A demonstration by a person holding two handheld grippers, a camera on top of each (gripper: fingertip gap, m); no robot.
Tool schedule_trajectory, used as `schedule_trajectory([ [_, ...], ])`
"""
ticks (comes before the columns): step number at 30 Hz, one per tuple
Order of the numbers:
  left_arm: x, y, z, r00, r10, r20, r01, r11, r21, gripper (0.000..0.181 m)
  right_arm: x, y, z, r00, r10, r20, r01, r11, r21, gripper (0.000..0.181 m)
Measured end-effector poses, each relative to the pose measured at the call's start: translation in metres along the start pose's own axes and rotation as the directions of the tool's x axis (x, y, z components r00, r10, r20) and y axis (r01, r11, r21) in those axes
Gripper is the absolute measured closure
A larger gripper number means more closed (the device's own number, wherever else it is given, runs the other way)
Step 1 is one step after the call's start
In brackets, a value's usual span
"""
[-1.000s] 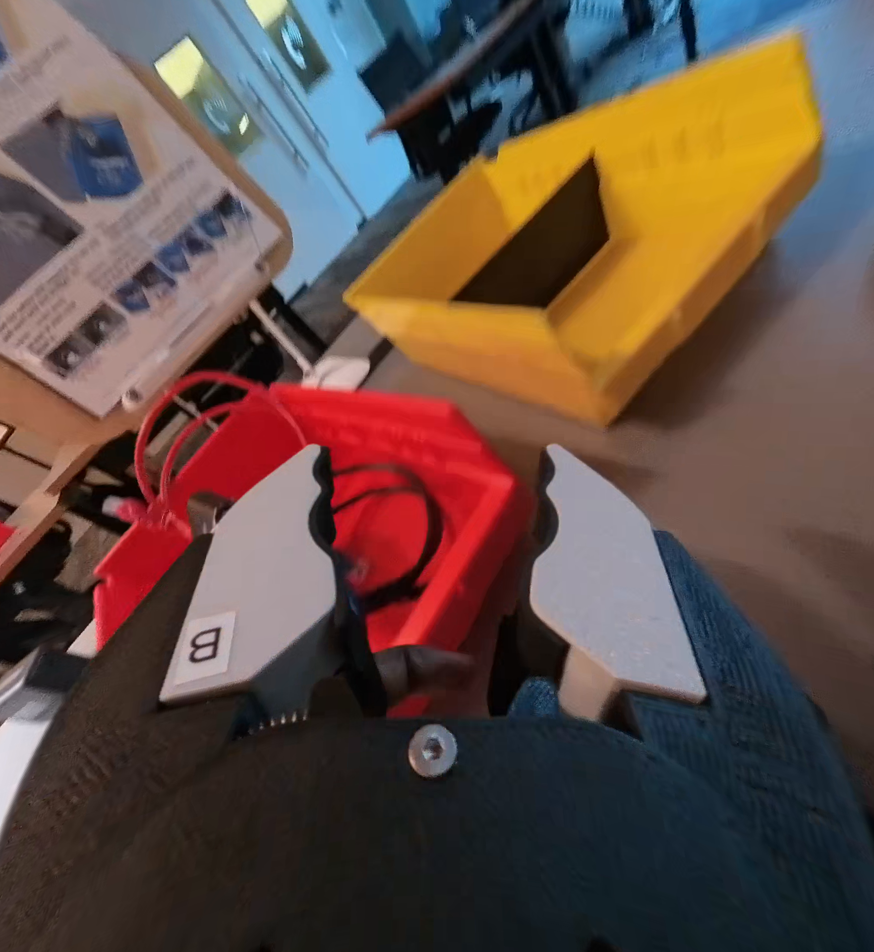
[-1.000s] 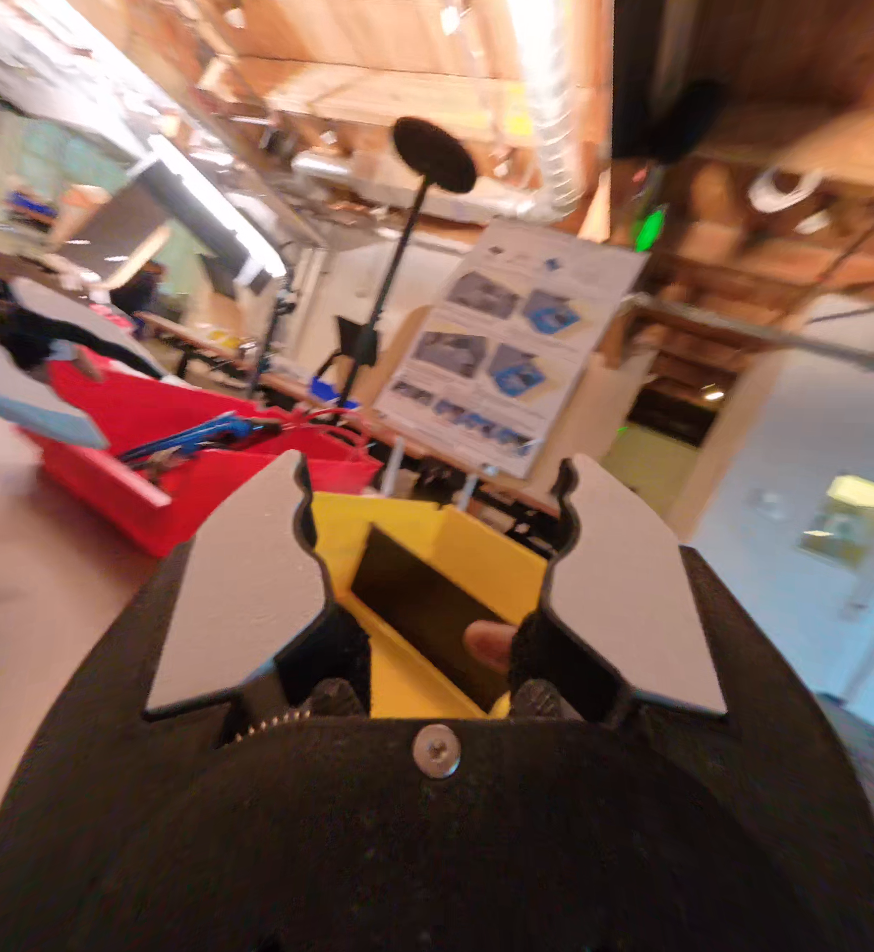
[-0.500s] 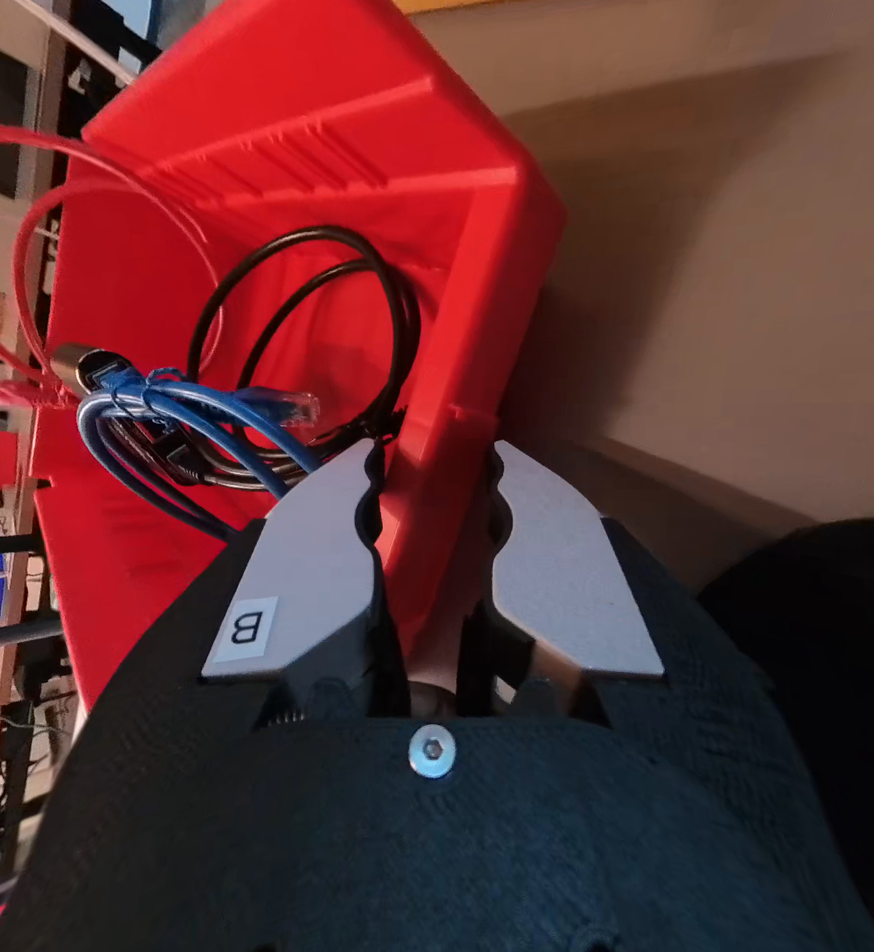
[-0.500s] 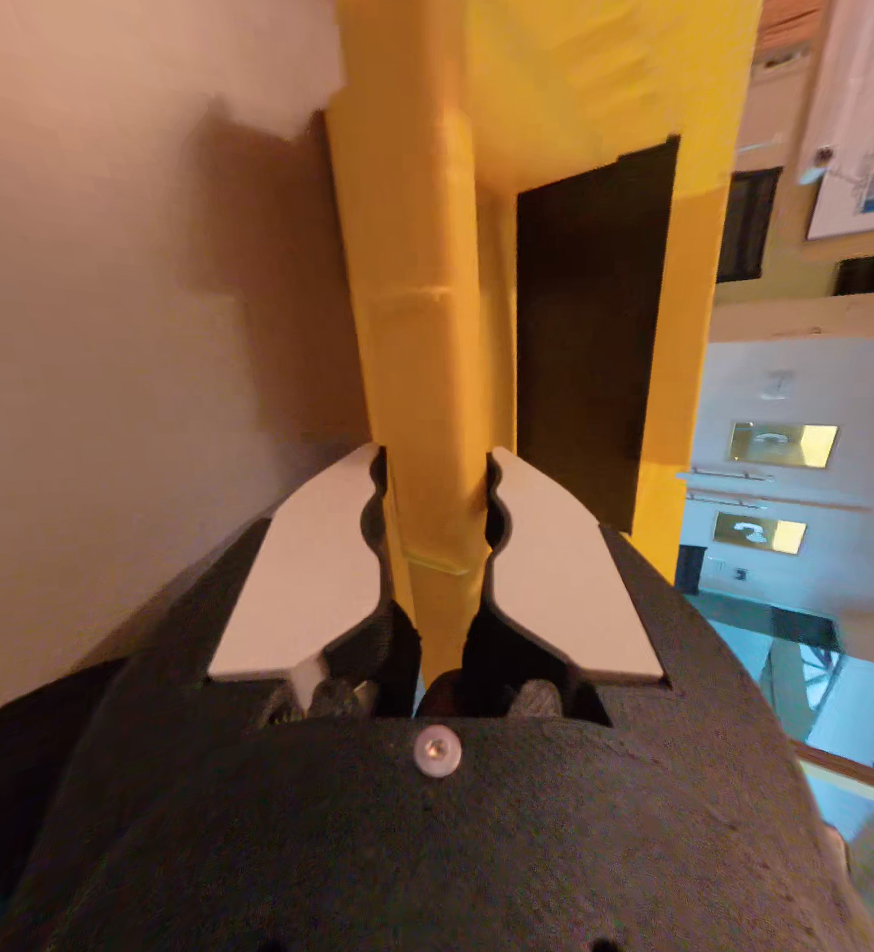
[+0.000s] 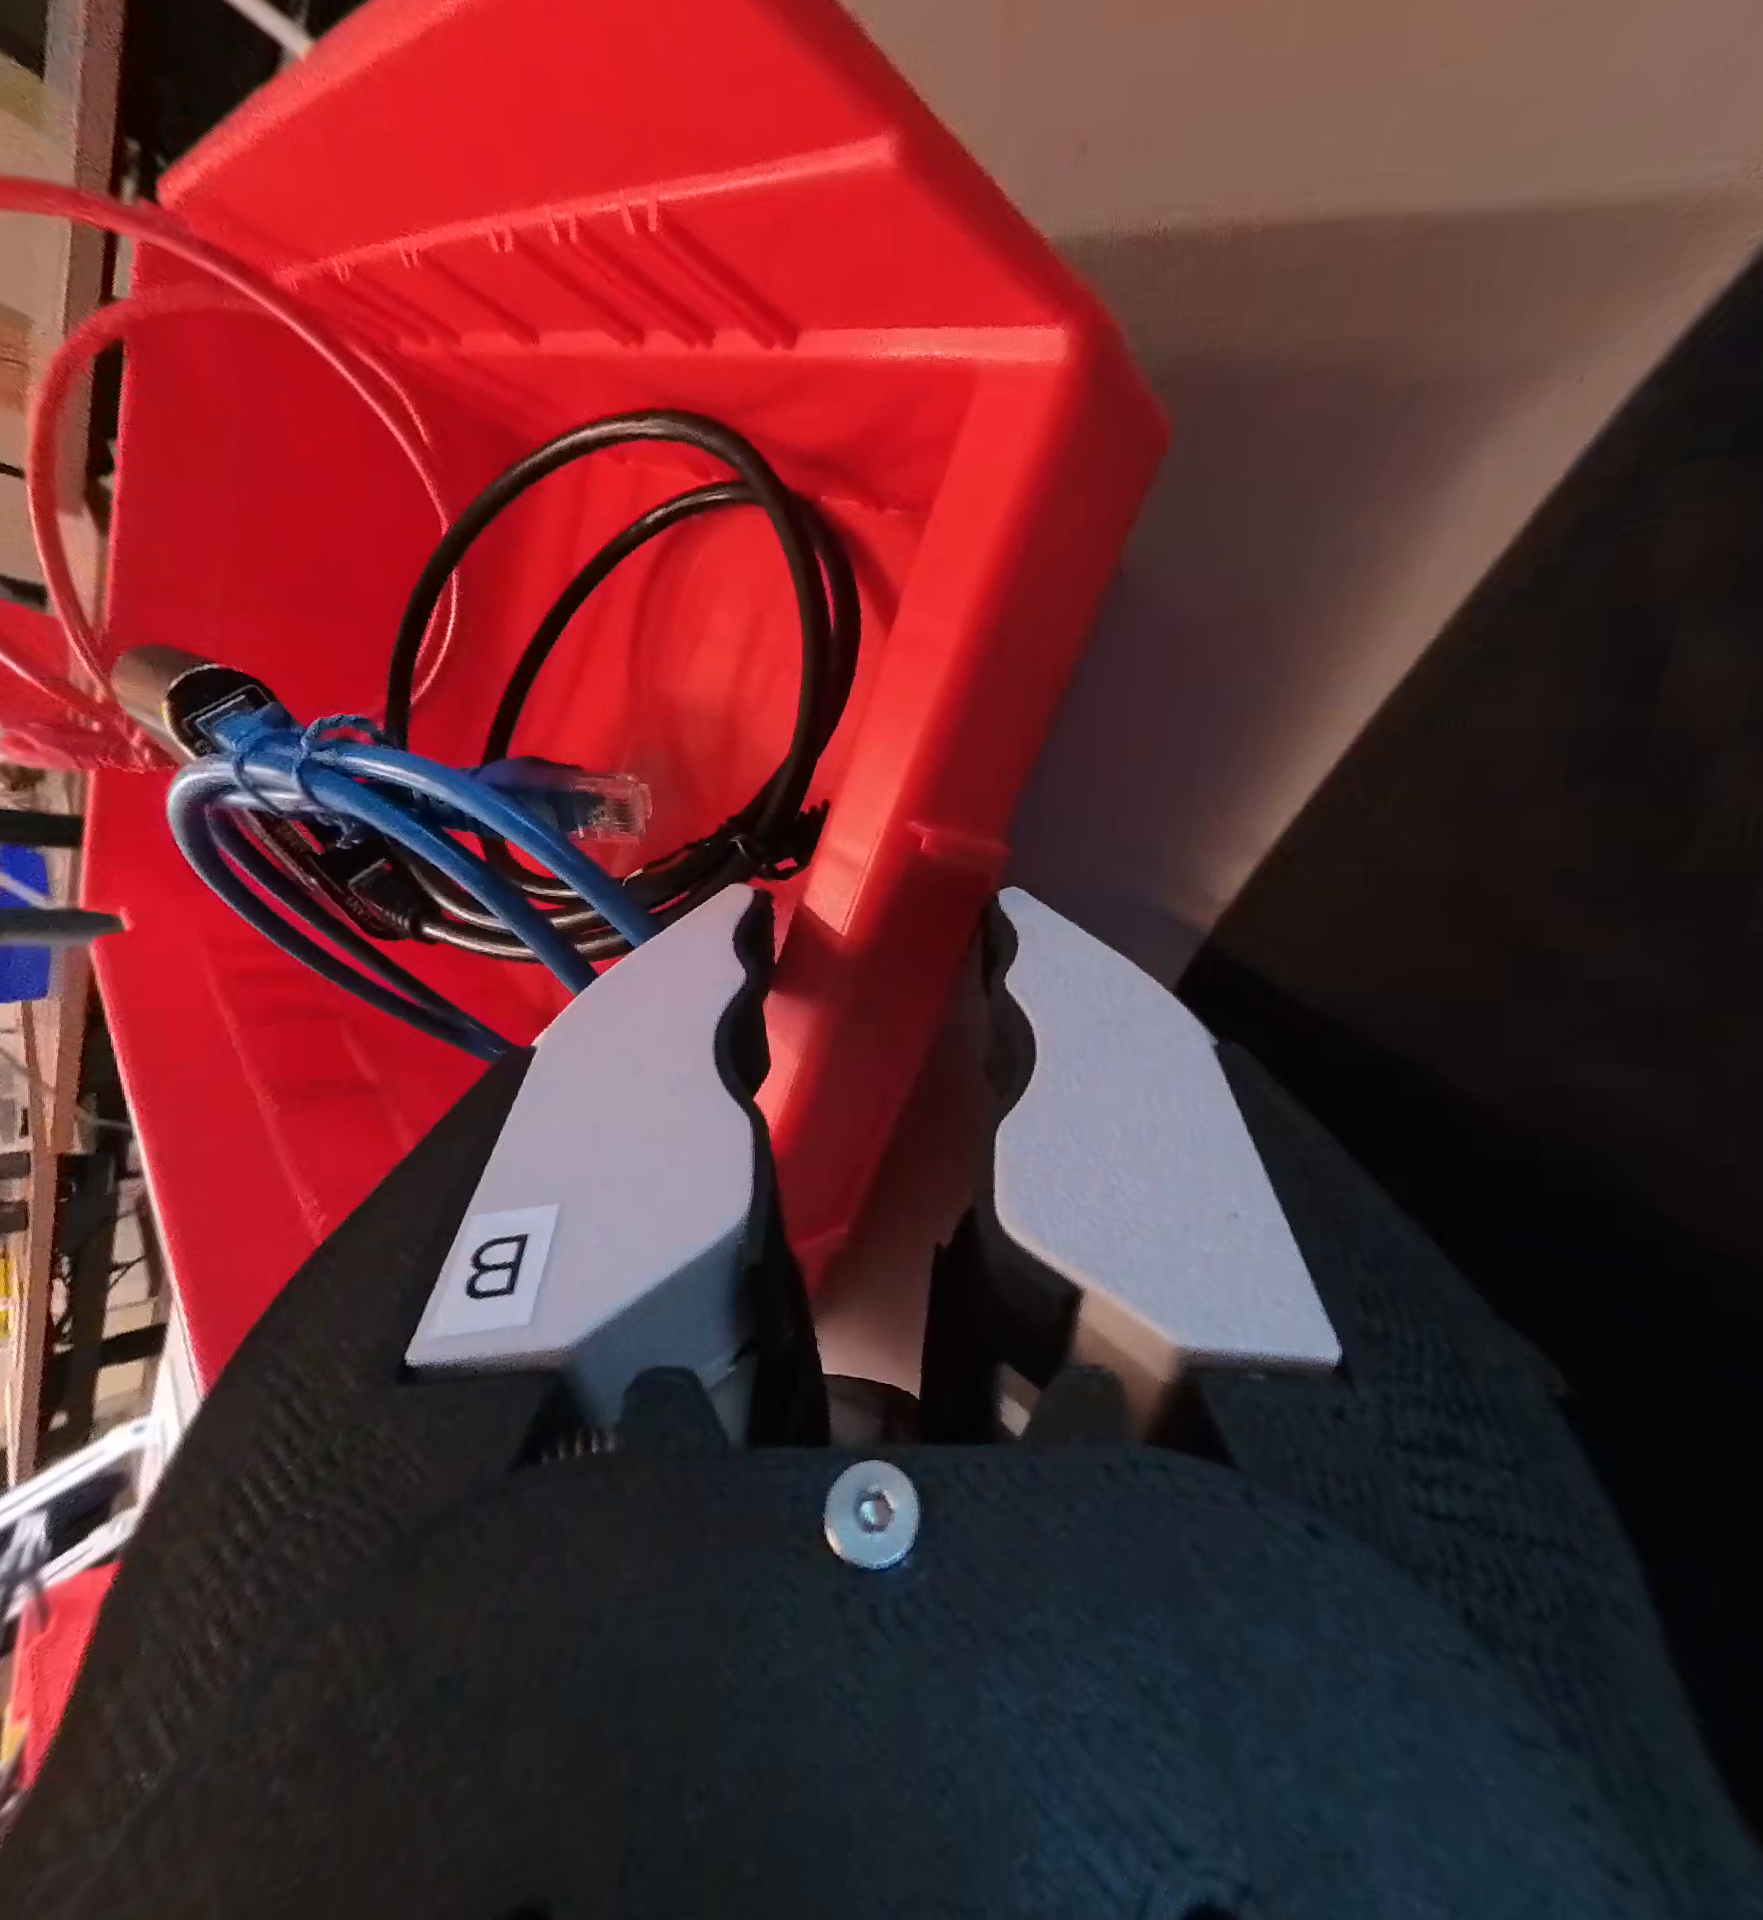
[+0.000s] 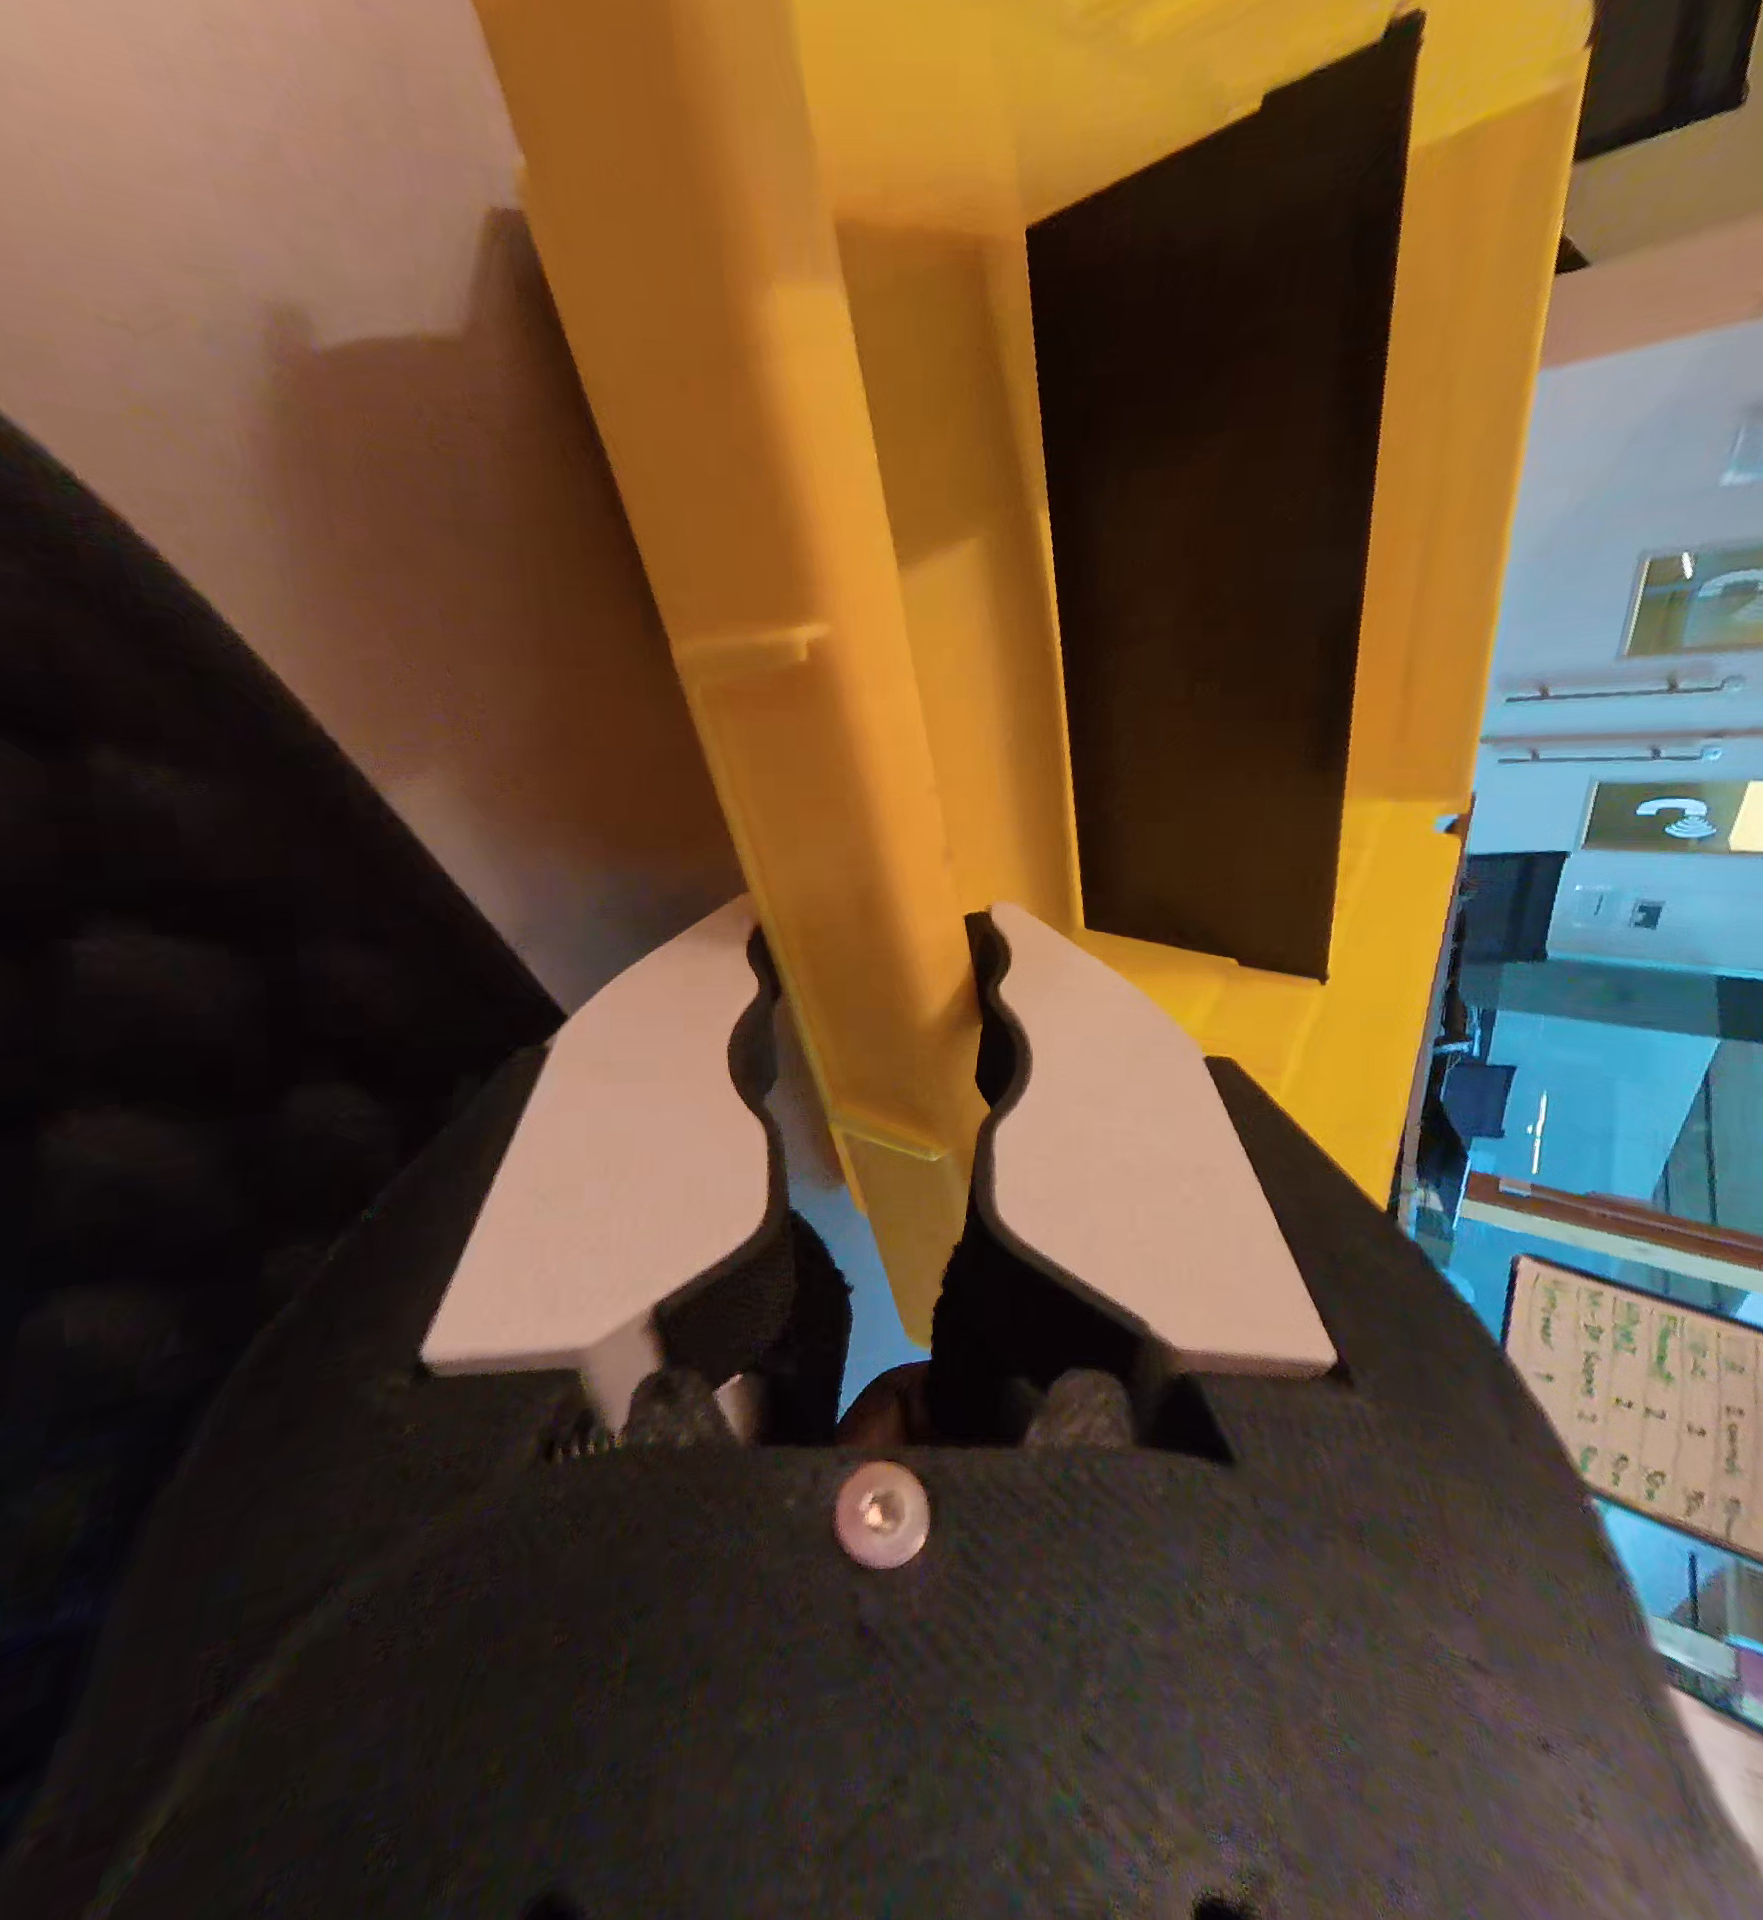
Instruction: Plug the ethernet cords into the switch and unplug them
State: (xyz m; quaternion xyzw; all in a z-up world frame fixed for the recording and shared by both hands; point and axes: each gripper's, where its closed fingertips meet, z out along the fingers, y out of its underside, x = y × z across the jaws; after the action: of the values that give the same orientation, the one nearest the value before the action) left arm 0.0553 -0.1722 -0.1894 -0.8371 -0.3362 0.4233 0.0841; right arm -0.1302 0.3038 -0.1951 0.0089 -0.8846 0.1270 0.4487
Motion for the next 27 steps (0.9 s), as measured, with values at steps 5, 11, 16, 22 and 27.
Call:
schedule_trajectory([
  [5,-0.006,0.046,-0.025,1.000,-0.008,-0.001,0.007,0.999,-0.053,0.143,0.005,0.031,-0.006,0.999,0.039,-0.006,-0.039,0.999,-0.018,0.146],
  [11,-0.003,0.083,-0.053,1.000,-0.005,-0.029,0.003,0.997,-0.082,0.143,0.007,0.047,-0.010,1.000,0.031,-0.004,-0.031,0.999,-0.026,0.146],
  [16,-0.009,0.084,-0.067,0.988,-0.152,-0.023,0.152,0.988,-0.003,0.126,0.014,0.051,-0.014,0.997,0.069,-0.026,-0.069,0.998,0.004,0.128],
  [22,-0.090,0.016,-0.125,0.772,-0.635,0.026,0.526,0.661,0.535,0.111,0.021,0.046,-0.033,0.979,0.205,-0.018,-0.202,0.974,0.101,0.096],
  [27,-0.128,0.015,-0.101,0.720,-0.659,0.216,0.522,0.720,0.457,0.088,0.028,0.059,-0.035,0.974,0.213,-0.080,-0.207,0.975,0.078,0.086],
])
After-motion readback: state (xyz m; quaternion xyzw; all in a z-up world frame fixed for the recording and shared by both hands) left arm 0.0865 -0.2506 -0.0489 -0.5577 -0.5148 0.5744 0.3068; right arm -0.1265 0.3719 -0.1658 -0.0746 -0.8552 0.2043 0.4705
